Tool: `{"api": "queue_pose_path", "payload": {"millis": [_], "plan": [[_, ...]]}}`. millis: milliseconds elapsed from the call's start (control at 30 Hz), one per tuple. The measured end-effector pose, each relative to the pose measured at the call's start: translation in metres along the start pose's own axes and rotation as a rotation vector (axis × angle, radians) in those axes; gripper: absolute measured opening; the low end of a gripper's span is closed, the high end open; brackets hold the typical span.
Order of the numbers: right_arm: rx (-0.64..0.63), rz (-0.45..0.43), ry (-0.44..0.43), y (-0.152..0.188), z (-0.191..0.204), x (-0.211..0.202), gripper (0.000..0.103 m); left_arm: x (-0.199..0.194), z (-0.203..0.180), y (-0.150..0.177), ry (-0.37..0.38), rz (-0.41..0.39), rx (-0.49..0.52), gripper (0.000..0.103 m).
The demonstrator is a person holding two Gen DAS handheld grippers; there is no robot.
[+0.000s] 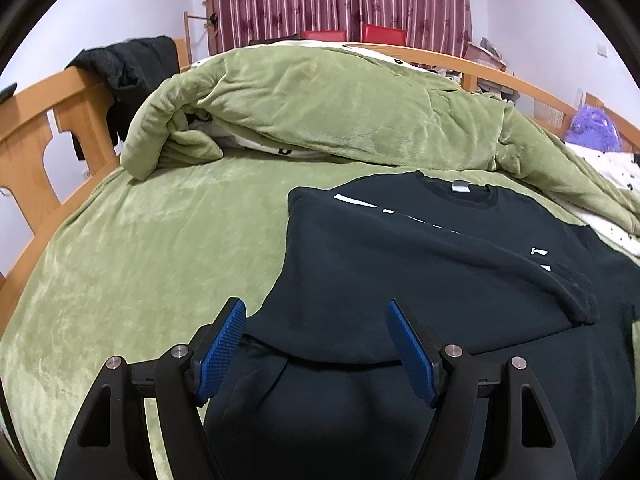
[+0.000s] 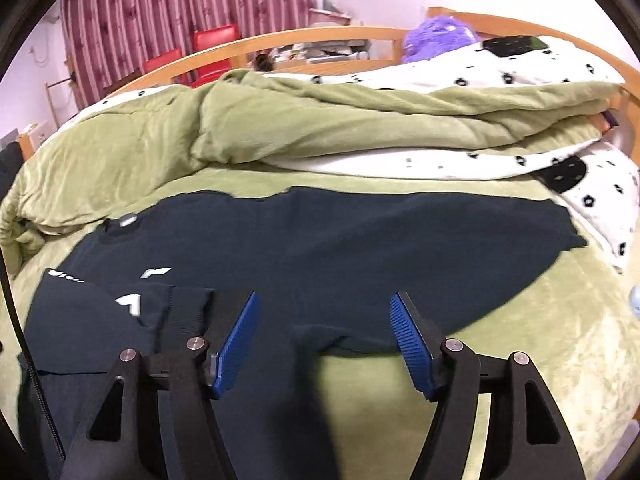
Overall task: Fold small clothes
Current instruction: 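Move the right gripper to the other sleeve cuff and grasp it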
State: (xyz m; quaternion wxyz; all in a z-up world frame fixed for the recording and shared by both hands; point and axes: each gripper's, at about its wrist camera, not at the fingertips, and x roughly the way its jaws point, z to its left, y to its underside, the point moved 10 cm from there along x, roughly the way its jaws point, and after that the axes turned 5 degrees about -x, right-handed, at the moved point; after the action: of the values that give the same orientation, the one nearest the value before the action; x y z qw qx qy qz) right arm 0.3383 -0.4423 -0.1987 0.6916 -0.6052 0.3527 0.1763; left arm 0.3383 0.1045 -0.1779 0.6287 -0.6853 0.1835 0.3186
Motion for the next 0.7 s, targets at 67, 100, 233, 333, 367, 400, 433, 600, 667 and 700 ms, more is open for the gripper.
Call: {"api": "queue_pose_path", "payload": {"millis": [67, 100, 233, 333, 367, 400, 433, 600, 667, 700], "plan": [[0.006, 0.003, 0.021, 0.004, -0.018, 0.004, 0.067, 0.003, -0.002, 0.001, -0.004, 0.001, 0.002, 0.071], [0.009, 0.006, 0.028, 0.006, -0.024, 0.006, 0.067, 0.005, -0.001, 0.001, -0.007, 0.002, -0.002, 0.071], [0.037, 0.029, 0.05, 0.016, -0.053, 0.02, 0.067, 0.015, 0.005, 0.002, -0.021, 0.011, -0.03, 0.071], [0.085, 0.04, 0.057, 0.022, -0.077, 0.034, 0.067, 0.024, 0.008, 0.003, -0.026, 0.02, -0.042, 0.071], [0.095, 0.046, 0.059, 0.023, -0.082, 0.036, 0.067, 0.027, 0.007, 0.004, -0.026, 0.022, -0.037, 0.071], [0.108, 0.055, 0.065, 0.025, -0.089, 0.041, 0.067, 0.03, 0.007, 0.006, -0.036, 0.023, -0.026, 0.071], [0.118, 0.061, 0.071, 0.027, -0.096, 0.045, 0.067, 0.031, 0.007, 0.007, -0.044, 0.022, -0.018, 0.071], [0.234, 0.107, 0.057, 0.038, -0.132, 0.071, 0.067, 0.038, 0.006, 0.009, -0.076, 0.014, 0.01, 0.071], [0.272, 0.12, 0.056, 0.042, -0.142, 0.081, 0.067, 0.04, 0.006, 0.011, -0.085, 0.012, 0.017, 0.071], [0.29, 0.127, 0.055, 0.044, -0.148, 0.087, 0.067, 0.042, 0.006, 0.012, -0.092, 0.014, 0.024, 0.071]]}}
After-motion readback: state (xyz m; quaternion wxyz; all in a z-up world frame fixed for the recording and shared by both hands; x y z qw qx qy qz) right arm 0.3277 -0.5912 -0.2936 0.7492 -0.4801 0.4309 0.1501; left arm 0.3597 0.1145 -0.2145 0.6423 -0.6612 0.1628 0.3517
